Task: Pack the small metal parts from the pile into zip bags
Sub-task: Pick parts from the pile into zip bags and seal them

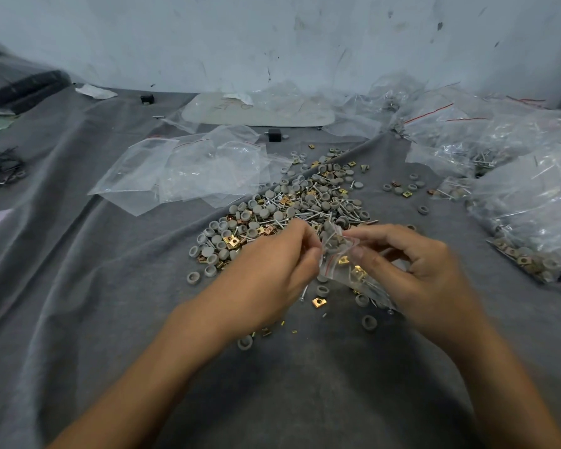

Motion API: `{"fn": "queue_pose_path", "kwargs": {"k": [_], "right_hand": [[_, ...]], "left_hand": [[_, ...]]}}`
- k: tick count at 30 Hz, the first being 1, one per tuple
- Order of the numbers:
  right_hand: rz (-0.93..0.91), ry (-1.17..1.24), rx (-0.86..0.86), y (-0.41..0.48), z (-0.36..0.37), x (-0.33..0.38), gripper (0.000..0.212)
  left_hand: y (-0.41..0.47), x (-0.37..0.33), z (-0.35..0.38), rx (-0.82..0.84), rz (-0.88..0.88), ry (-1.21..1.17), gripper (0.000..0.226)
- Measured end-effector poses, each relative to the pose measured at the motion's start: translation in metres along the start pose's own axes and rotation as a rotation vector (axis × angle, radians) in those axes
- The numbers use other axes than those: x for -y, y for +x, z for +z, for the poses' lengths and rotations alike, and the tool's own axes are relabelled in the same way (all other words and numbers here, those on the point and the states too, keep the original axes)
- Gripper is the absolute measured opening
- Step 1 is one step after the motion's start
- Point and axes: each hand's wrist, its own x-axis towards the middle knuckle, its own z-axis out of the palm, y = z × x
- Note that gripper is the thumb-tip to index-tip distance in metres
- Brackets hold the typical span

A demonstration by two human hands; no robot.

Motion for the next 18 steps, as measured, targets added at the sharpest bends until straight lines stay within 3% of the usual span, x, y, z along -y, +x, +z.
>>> {"fn": "queue_pose_path", "kwargs": {"k": [5,8,10,12,15,18], "right_hand": [[-0.015,0.004,-0.015,0.000,-0.002,-0.002,0.029],[-0.025,0.014,-0.053,0.001,-0.005,-0.004,0.028],[-0.020,0.018,-0.073,0.002,-0.005,-0.005,0.026],[-0.015,0.019,-0.087,0.003,-0.005,-0.007,0.025],[-0.016,0.021,-0.093,0.002,-0.005,-0.006,0.024],[-0.011,0.019,-0.094,0.001,-0.007,-0.005,0.025]], "left_hand": [[0.003,0.002,0.000,-0.003,0.095,-0.224,0.021],[0.005,0.009,-0.006,-0.108,0.063,-0.333,0.016],[0.005,0.016,-0.007,-0.163,0.007,-0.166,0.007],[0.005,0.021,-0.004,-0.110,-0.090,0.106,0.005],[0.003,0.024,0.007,0.017,-0.216,0.306,0.024],[0.003,0.023,0.015,0.033,-0.229,0.405,0.034]]}}
